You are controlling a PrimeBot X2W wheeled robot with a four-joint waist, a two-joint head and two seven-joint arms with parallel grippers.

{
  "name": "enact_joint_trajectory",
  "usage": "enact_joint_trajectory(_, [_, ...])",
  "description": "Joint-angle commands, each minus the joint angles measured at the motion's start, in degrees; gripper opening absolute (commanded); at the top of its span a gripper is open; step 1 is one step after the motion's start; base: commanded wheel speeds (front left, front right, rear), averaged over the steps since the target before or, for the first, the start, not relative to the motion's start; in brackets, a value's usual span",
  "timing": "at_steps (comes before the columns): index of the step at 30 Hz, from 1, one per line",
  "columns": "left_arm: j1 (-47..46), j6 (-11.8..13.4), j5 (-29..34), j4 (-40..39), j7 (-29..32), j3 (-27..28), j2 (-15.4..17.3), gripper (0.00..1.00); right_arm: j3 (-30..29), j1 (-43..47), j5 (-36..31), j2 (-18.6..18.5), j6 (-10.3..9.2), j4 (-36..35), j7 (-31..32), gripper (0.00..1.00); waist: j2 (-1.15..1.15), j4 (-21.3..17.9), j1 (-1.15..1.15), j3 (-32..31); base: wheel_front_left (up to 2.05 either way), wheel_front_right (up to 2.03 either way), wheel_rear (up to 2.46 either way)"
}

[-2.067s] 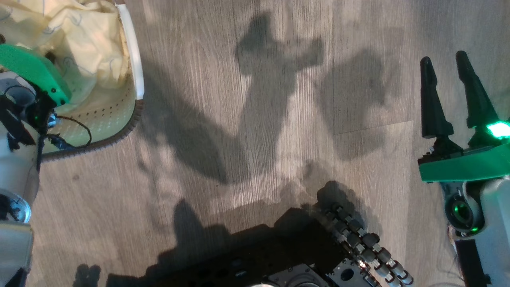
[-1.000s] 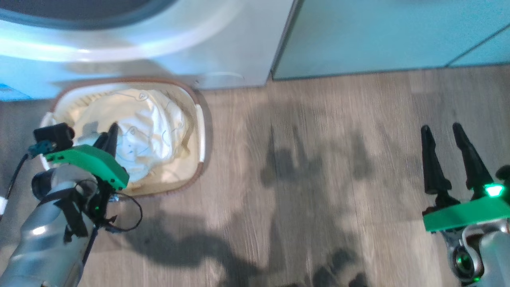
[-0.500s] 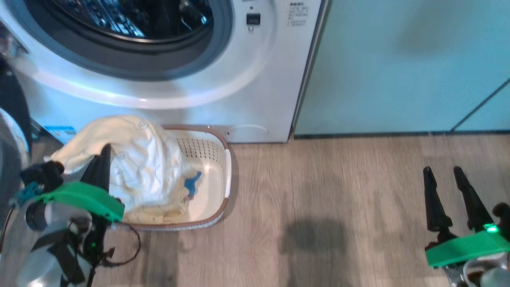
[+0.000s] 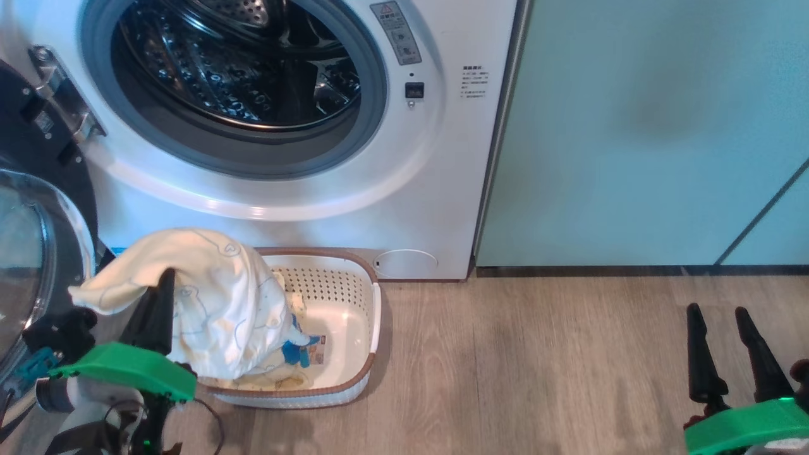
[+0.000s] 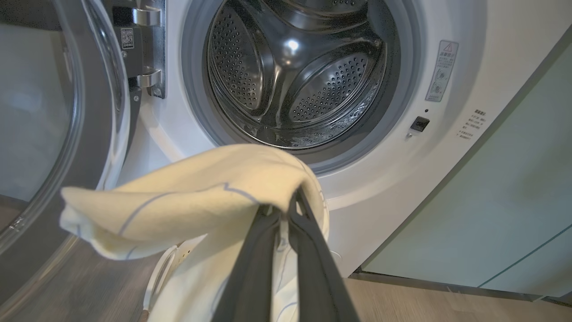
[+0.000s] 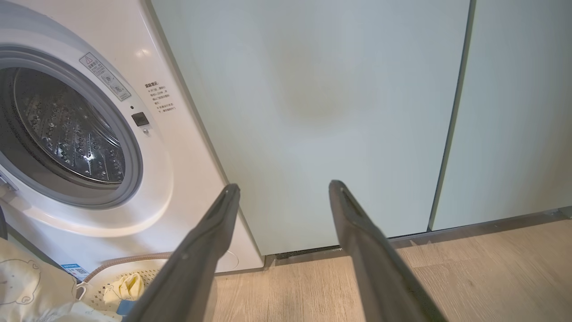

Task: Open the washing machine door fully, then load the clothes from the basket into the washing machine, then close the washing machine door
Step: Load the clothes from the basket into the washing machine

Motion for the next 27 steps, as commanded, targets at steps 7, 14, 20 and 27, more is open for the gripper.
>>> enact_joint_trajectory(7, [0.5,1.5,0.0,-7.6,0.4,2.5,1.5,0.00,0.4,-0.4,-0.6,-1.0,0.25,-2.1,-0.5,1.00,0.00,1.1,0.01,-0.8,0.00,0.00,0.00])
enact_joint_trajectory(14, [1.9,2.5,-0.6,-10.4,1.1,2.7,1.3,0.00,0.2,-0.4,-0.6,-1.1,0.25,-2.3,-0.5,1.00,0.00,1.7,0.01,-0.7,0.00,0.00,0.00])
enact_joint_trajectory(20, [-1.7,2.7,-0.5,-10.4,3.0,0.9,1.2,0.00,0.5,-1.1,-0.5,-1.1,0.25,-2.4,-0.5,1.00,0.00,1.8,0.01,0.3,0.00,0.00,0.00])
enact_joint_trajectory(27, [-10.1,1.9,-1.2,-7.0,9.6,-1.7,3.3,0.00,1.4,-2.7,-0.2,-1.3,0.25,-2.6,-0.5,1.00,0.00,0.1,0.01,3.3,0.00,0.00,0.00])
